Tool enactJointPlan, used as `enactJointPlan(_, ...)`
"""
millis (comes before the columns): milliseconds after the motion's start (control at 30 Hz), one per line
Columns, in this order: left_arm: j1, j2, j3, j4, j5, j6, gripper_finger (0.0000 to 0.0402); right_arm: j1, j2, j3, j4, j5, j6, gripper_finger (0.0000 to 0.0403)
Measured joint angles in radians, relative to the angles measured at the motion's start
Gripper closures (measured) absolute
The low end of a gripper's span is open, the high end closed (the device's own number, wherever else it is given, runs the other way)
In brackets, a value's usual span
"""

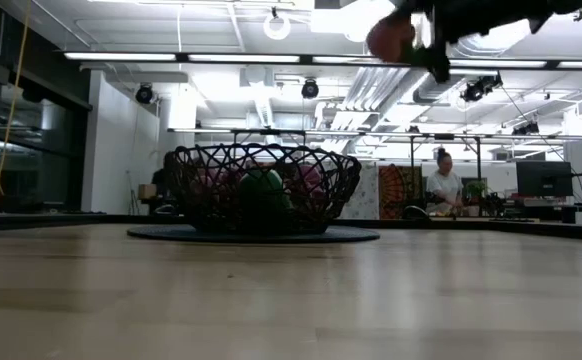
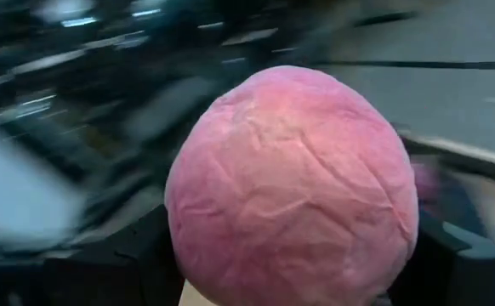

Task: Build produce basket
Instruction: Put the peach into the wire basket

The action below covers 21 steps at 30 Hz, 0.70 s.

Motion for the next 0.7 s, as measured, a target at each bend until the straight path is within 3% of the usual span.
enactJointPlan(233,0.0,0.001,0.0,0.007,-0.001,0.0,0.0145,0.152,0.0,0.0,0.111,0.008,0.001,0.0119)
enactJointPlan(700,0.0,0.002,0.0,0.012,-0.045,-0.018,0.0145,0.166,0.001,0.0,0.112,0.027,0.029,0.0119)
